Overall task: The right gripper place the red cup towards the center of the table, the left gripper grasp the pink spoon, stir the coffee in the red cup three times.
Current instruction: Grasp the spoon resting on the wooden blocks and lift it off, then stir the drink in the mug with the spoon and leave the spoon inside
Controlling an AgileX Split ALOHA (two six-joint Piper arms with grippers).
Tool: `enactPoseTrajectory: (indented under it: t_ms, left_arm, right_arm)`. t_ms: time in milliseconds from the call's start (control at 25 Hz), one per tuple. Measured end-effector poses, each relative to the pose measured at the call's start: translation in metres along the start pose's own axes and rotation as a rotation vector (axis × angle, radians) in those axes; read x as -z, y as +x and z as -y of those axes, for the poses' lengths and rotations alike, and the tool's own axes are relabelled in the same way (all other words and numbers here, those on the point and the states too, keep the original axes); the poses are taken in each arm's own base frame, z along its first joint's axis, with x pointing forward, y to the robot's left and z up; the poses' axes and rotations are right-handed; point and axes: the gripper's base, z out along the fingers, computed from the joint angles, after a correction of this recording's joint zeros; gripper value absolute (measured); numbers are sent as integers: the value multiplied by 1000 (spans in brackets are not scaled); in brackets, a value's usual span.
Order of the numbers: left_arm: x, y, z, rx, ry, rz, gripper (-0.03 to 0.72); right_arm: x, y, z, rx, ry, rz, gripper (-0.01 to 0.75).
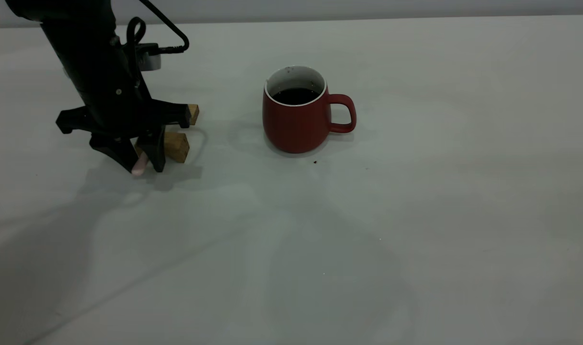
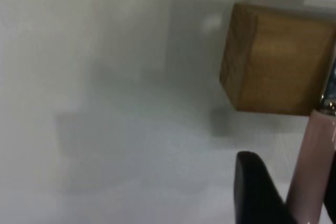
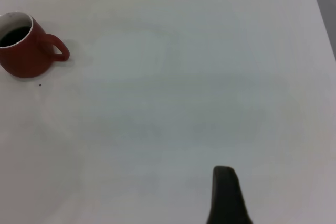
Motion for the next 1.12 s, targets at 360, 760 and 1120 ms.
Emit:
enactPoseTrajectory:
  t_ms: [360,760,1120]
  left_arm:
    - [0,0,0,3,0,0,152]
    - [54,-17,24,181,168,-112,152]
    - [109,-29,79,807,750,-453,152]
  right_arm:
    - [0,0,0,0,0,0,555]
    - [0,0,0,0,0,0,555]
    - [0,0,0,0,0,0,555]
